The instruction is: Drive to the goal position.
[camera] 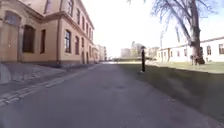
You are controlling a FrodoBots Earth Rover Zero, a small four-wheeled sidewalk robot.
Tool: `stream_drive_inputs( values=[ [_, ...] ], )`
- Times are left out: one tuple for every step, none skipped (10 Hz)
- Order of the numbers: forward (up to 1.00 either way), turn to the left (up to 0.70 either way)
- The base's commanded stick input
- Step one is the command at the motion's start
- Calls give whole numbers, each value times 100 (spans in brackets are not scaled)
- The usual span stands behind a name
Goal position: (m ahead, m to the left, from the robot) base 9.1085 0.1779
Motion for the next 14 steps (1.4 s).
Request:
stream_drive_inputs(
  values=[
    [85, 0],
    [85, 0],
    [85, 0],
    [85, 0],
    [85, 0],
    [85, 0],
    [85, 0],
    [85, 0],
    [85, 0],
    [85, 0],
    [85, 0],
    [85, 0],
    [85, 0],
    [85, 0]
  ],
)
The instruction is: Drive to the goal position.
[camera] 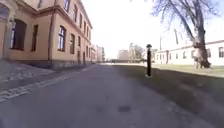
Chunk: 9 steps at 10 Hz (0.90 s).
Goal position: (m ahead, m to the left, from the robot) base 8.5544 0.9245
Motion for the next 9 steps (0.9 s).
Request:
stream_drive_inputs(
  values=[
    [85, 0],
    [85, 0],
    [85, 0],
    [85, 0],
    [85, 0],
    [85, 0],
    [85, 0],
    [85, 0],
    [85, 0]
  ],
)
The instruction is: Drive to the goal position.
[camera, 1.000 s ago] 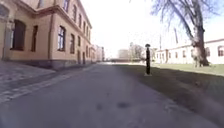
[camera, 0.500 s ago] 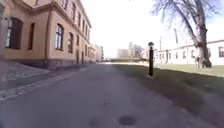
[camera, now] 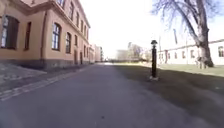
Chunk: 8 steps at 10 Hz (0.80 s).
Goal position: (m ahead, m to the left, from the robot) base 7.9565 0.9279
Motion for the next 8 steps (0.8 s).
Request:
stream_drive_inputs(
  values=[
    [85, 0],
    [85, 0],
    [85, 0],
    [85, 0],
    [85, 0],
    [85, 0],
    [85, 0],
    [85, 0]
  ],
)
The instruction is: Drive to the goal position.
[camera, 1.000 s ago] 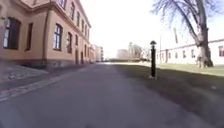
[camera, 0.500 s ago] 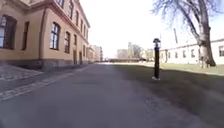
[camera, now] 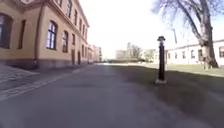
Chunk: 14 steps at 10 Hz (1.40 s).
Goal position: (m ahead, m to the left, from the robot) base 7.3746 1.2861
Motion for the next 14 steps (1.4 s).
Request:
stream_drive_inputs(
  values=[
    [85, 0],
    [85, 0],
    [85, 0],
    [85, 0],
    [85, 0],
    [85, 0],
    [85, 0],
    [85, 0],
    [85, 0],
    [85, 0],
    [85, 0],
    [85, 0],
    [85, 0],
    [85, 0]
  ],
)
